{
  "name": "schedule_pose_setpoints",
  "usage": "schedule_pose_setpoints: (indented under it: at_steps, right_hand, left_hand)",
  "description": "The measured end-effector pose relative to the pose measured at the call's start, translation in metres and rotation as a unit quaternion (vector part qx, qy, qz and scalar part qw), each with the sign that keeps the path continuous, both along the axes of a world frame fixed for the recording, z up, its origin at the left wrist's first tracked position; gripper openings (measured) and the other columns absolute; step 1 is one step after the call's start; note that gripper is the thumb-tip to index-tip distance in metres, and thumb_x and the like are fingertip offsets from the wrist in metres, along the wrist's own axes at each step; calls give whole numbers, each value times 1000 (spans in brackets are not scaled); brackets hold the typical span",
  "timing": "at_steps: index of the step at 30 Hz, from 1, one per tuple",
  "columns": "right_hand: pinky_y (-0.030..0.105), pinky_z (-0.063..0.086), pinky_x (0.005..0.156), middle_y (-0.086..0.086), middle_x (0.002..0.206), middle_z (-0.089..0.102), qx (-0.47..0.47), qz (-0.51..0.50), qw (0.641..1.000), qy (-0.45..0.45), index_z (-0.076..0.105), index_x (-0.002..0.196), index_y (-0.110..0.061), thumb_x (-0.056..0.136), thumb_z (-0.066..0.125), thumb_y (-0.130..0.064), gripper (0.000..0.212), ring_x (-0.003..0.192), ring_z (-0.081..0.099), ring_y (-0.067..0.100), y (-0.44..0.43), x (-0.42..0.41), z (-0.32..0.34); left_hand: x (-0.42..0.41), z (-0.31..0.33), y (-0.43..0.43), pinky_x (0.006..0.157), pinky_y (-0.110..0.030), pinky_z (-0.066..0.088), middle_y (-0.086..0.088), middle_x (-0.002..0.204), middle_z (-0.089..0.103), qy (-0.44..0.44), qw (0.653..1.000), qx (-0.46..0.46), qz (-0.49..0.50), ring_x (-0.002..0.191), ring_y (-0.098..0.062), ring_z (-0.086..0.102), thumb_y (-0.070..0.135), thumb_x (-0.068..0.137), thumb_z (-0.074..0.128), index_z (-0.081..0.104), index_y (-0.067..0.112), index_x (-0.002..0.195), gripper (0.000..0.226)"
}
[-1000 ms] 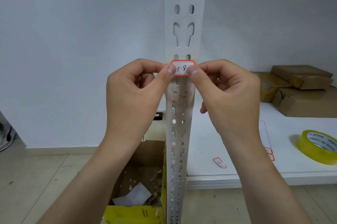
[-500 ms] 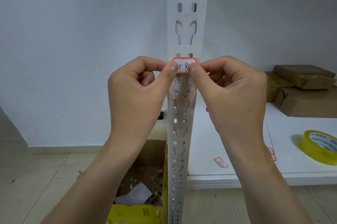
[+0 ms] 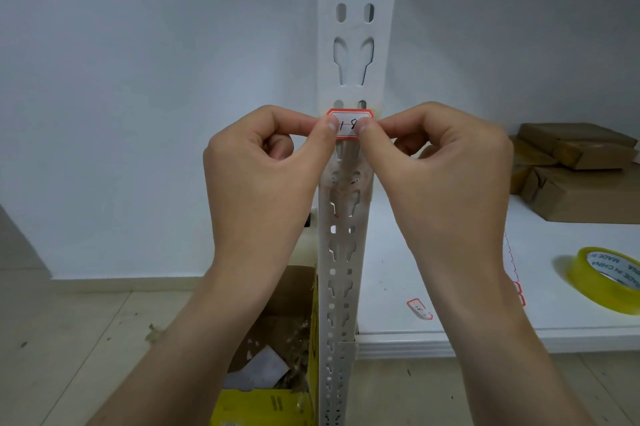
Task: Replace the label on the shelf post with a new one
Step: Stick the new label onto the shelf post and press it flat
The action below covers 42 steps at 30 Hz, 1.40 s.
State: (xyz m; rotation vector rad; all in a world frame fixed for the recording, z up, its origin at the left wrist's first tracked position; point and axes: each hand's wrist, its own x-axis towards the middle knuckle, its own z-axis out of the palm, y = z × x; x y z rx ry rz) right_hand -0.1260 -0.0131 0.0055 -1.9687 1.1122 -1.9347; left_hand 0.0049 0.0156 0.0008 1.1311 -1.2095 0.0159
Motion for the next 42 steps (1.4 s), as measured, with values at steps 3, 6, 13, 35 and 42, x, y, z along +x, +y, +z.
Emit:
schedule_pose_setpoints:
  at_steps: [3, 6, 13, 35, 42]
  right_hand:
    - [7, 35, 53, -16, 54, 56, -4, -16, 1000, 8, 74, 76, -33, 88, 78, -38, 13, 53, 52, 4, 0, 0, 1]
    - [7, 34, 54, -17, 54, 56, -9, -33, 999, 21, 74, 76, -35, 87, 77, -42, 13, 54, 52, 4, 1, -1, 1]
    - [7, 35, 56, -21, 58, 56, -12, -49, 998, 36, 72, 78, -39, 89, 75, -47, 14, 53, 52, 3, 4, -2, 3]
    - [44, 63, 68, -13, 83, 71, 120, 71, 987, -78, 71, 95, -34, 85, 80, -45, 18, 64, 66, 13, -4, -7, 4]
    - [32, 63, 64, -16, 90, 73, 146, 91, 981, -87, 73, 109, -33, 88, 75, -47, 25, 69, 72, 11, -4, 2, 4]
  left_hand:
    - [-1, -1, 0, 51, -19, 34, -11, 62, 43, 0, 1000, -2, 4, 52, -10, 35, 35, 91, 77, 71, 34, 76, 16]
    - [-1, -1, 0, 51, -19, 35, -12, 63, 45, 1, 1000, -2, 4, 53, -11, 36, 35, 91, 77, 70, 35, 75, 17]
    - [-1, 0, 0, 51, -17, 36, -11, 62, 46, 0, 1000, -2, 3, 53, -11, 37, 35, 91, 76, 69, 37, 75, 18]
    - [4, 1, -3, 52, -13, 36, -5, 71, 54, 34, 999, -4, -7, 56, -5, 43, 36, 92, 75, 70, 22, 88, 16]
    - [-2, 3, -6, 69, -26, 62, 19, 106, 75, 15, 998, 55, -38, 80, -19, 72, 45, 96, 68, 75, 36, 118, 25]
